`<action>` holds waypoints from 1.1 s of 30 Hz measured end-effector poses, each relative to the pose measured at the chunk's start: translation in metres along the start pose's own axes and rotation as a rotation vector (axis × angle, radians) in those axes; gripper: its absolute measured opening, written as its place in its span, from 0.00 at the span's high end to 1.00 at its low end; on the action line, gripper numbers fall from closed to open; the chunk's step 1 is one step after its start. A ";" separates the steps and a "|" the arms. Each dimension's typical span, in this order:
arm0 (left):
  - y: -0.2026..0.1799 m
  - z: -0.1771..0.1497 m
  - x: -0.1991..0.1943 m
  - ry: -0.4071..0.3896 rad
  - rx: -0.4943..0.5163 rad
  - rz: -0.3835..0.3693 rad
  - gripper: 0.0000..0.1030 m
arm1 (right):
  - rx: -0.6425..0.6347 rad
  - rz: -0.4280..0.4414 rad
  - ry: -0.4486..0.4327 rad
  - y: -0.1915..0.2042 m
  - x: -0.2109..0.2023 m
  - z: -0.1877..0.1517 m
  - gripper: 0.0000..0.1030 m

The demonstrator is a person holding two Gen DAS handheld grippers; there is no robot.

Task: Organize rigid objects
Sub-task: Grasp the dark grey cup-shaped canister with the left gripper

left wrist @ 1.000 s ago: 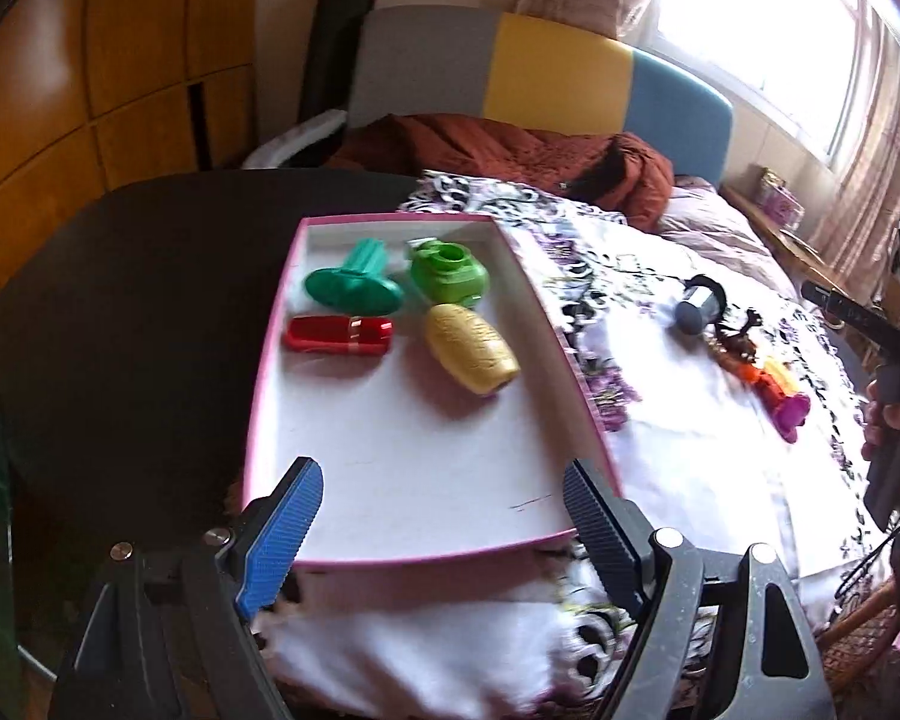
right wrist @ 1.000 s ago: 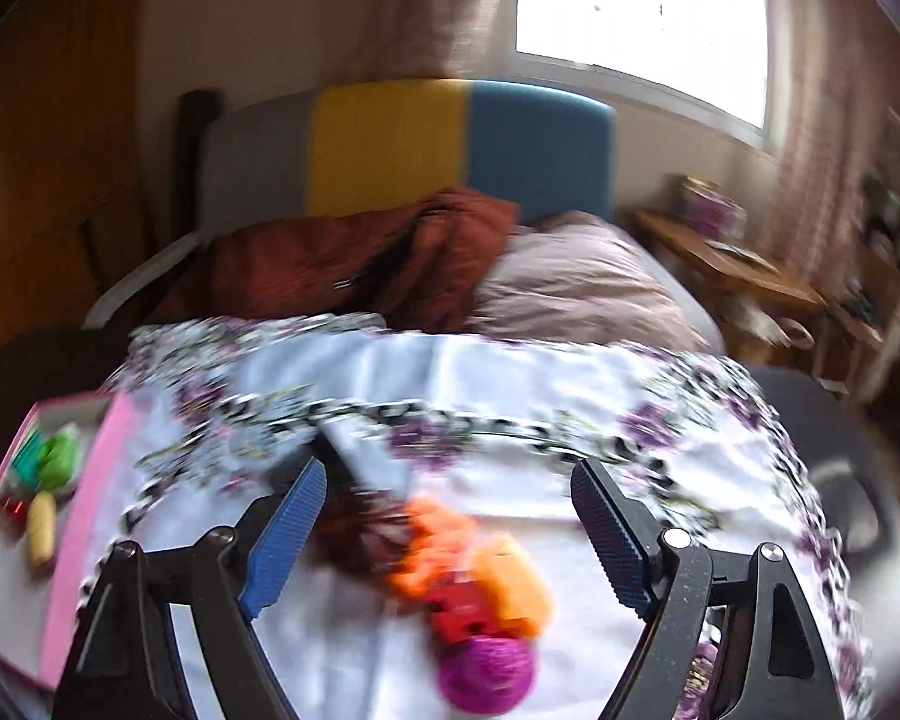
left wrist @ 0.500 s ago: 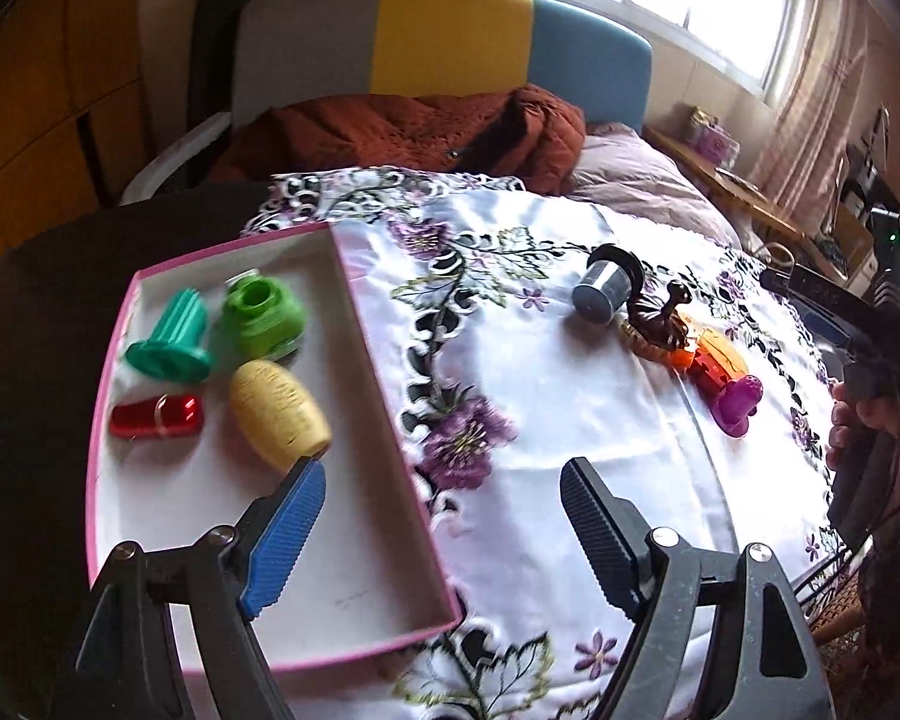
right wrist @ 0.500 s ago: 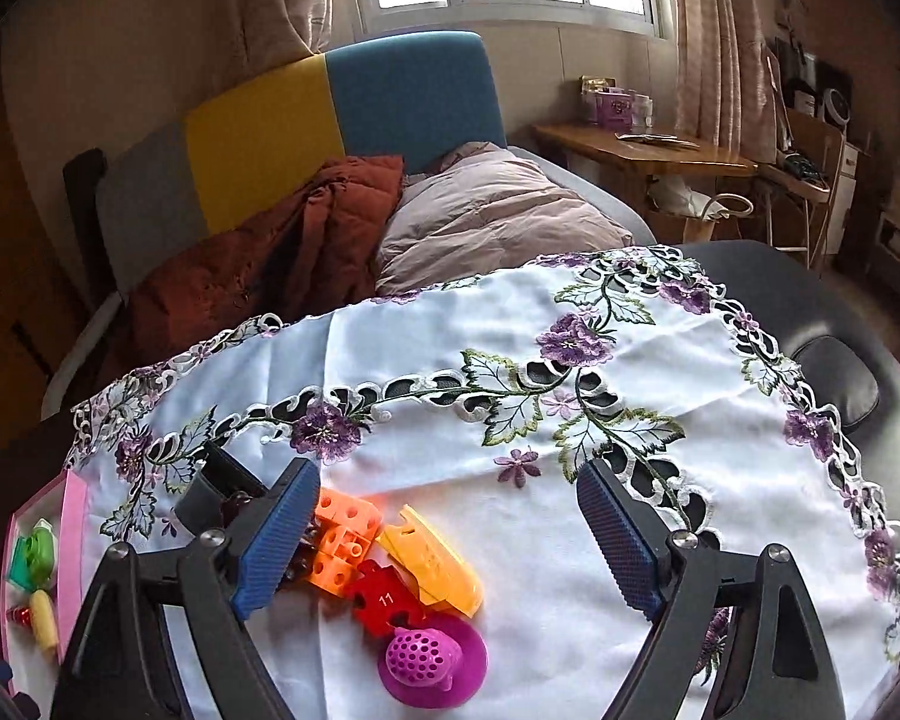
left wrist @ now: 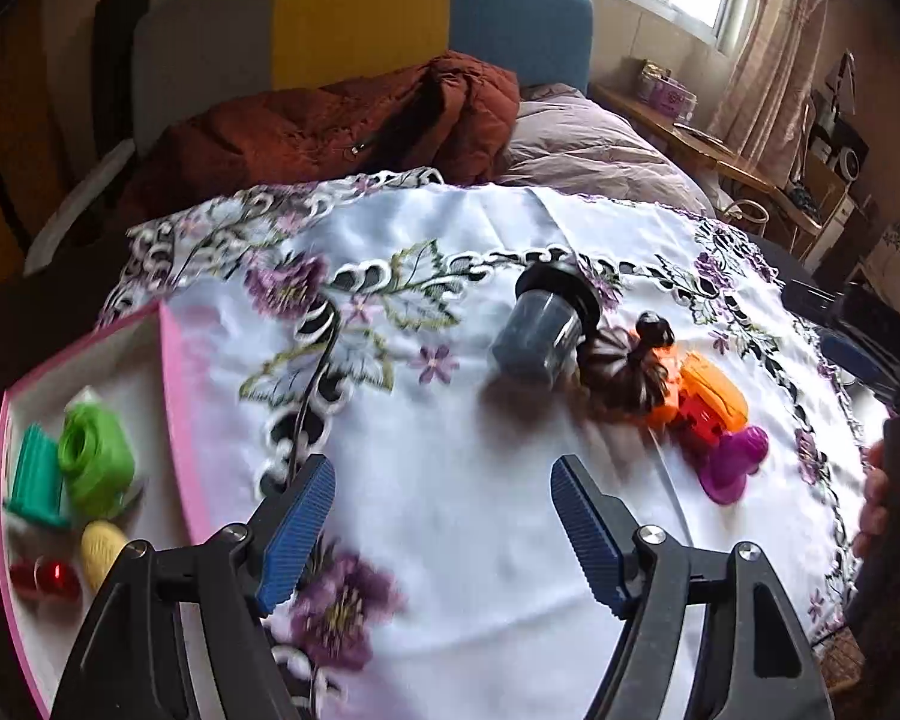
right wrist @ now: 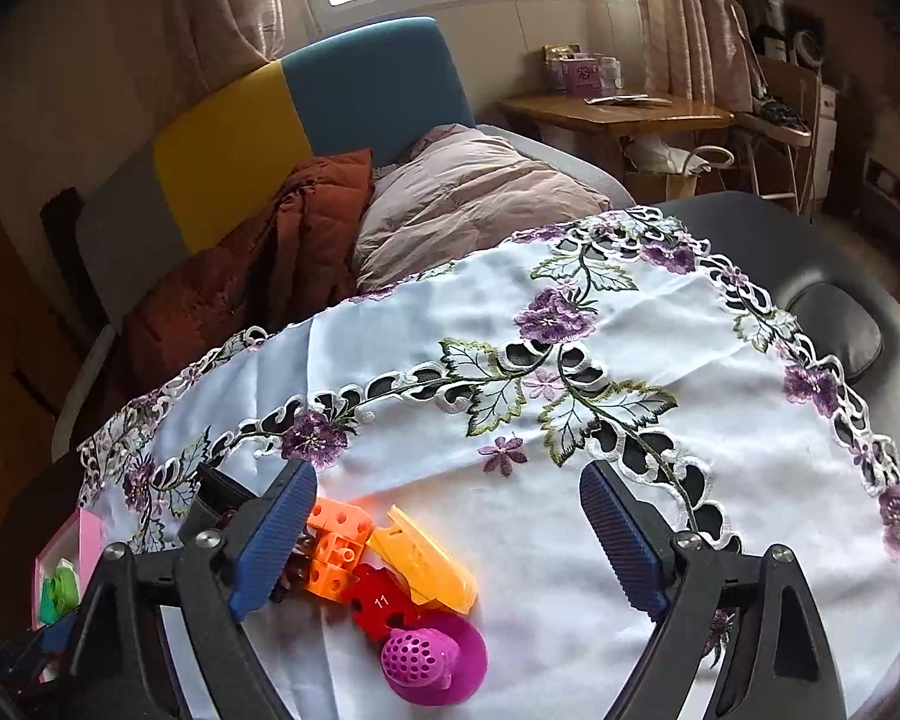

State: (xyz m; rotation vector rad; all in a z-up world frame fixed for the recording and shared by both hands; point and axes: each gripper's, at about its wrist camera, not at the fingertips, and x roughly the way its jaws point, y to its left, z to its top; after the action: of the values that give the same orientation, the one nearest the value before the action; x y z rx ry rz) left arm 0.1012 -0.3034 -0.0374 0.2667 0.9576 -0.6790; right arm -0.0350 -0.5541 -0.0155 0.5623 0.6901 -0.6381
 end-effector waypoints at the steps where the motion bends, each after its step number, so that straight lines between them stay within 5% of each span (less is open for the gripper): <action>1: -0.004 0.006 0.006 -0.006 0.020 0.001 0.26 | 0.020 0.007 0.007 -0.003 0.000 0.001 0.12; 11: -0.041 0.051 0.059 -0.009 0.167 -0.010 0.26 | 0.046 0.056 0.055 -0.003 0.007 0.000 0.11; 17: -0.048 0.063 0.093 0.020 0.169 -0.037 0.28 | 0.051 0.068 0.064 -0.003 0.009 0.000 0.11; 19: -0.045 0.064 0.103 0.046 0.135 -0.057 0.56 | 0.048 0.066 0.068 -0.002 0.010 -0.001 0.11; 33: -0.022 -0.001 0.059 0.044 -0.020 -0.047 0.57 | 0.146 0.070 0.078 -0.023 0.014 0.002 0.11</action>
State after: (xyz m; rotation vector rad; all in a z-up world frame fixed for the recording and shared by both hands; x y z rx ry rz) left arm 0.1099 -0.3445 -0.0847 0.2430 1.0152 -0.7085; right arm -0.0413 -0.5755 -0.0303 0.7468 0.6971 -0.6070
